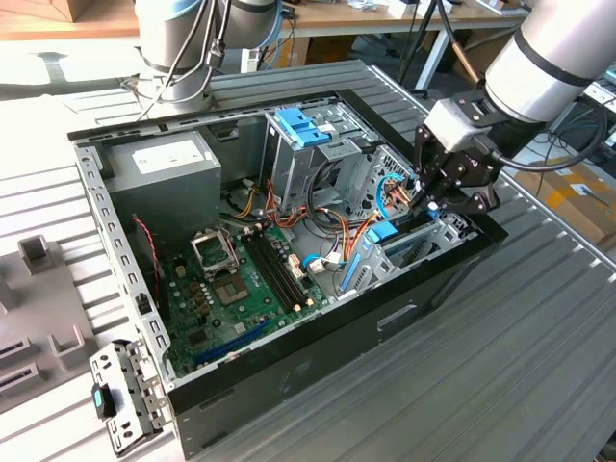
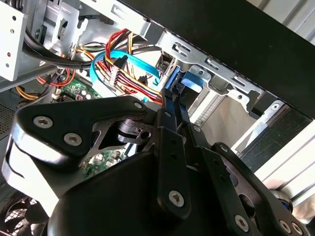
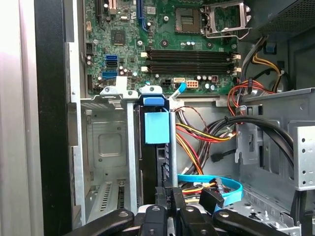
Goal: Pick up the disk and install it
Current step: 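Insert the first disk wire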
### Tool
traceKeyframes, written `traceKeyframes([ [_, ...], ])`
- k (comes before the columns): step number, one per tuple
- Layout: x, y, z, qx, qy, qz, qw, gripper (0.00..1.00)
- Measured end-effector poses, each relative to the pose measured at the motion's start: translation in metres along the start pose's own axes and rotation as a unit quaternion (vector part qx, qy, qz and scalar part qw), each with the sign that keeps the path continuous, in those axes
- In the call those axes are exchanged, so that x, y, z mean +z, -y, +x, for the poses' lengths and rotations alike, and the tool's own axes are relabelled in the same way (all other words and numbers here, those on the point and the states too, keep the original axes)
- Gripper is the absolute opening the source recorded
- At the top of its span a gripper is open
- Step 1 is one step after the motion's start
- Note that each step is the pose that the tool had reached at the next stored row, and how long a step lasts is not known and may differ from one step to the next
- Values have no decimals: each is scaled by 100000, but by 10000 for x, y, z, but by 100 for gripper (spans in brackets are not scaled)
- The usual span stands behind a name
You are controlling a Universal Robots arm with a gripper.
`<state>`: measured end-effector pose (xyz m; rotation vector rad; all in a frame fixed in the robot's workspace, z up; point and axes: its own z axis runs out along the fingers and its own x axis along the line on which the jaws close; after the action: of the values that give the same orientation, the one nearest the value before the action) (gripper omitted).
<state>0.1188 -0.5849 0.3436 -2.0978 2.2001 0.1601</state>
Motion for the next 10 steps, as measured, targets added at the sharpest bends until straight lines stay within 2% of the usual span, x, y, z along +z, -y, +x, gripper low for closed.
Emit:
traceKeyframes([
  [10, 28, -8, 9, 6, 3, 2, 100000, 17],
])
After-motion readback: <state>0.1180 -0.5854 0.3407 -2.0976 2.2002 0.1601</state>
